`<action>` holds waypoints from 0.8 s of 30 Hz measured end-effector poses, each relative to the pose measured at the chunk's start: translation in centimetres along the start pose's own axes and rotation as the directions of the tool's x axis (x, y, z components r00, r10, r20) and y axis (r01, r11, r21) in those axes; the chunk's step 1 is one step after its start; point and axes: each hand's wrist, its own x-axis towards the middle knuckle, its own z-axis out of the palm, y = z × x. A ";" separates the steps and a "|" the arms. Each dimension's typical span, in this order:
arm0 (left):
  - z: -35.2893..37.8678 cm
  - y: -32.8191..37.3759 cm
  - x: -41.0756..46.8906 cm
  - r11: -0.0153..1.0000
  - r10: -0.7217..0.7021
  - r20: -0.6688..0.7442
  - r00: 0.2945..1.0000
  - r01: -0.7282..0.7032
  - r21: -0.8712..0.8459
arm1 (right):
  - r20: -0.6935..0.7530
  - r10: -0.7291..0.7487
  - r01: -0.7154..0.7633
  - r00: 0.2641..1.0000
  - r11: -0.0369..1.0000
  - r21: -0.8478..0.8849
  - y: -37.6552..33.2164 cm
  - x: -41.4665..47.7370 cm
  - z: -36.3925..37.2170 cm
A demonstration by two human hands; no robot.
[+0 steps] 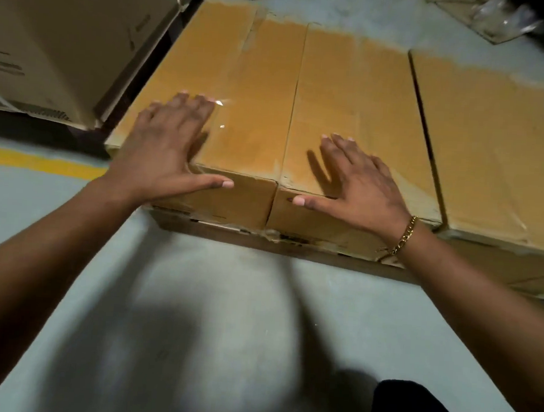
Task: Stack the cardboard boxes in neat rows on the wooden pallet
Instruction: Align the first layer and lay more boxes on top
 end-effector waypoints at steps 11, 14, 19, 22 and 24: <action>5.0 10.1 6.2 0.961 0.236 0.225 0.945 -0.262 0.092 | 0.105 0.225 -0.206 0.969 0.965 -0.164 14.6 -8.3 -1.5; 5.0 9.9 6.1 0.954 0.250 0.214 0.944 -0.278 0.115 | 0.039 0.194 -0.185 0.980 0.967 -0.173 15.0 -8.5 0.2; 5.2 10.4 6.2 0.949 0.257 0.209 0.943 -0.288 0.132 | -0.040 0.181 -0.185 0.983 0.969 -0.161 15.4 -8.6 1.4; 5.4 10.4 6.1 0.947 0.261 0.207 0.943 -0.292 0.135 | -0.068 0.166 -0.175 0.984 0.971 -0.161 15.5 -8.7 1.8; 5.6 10.4 6.1 0.947 0.264 0.201 0.943 -0.293 0.133 | -0.078 0.165 -0.176 0.983 0.970 -0.168 15.7 -8.7 1.9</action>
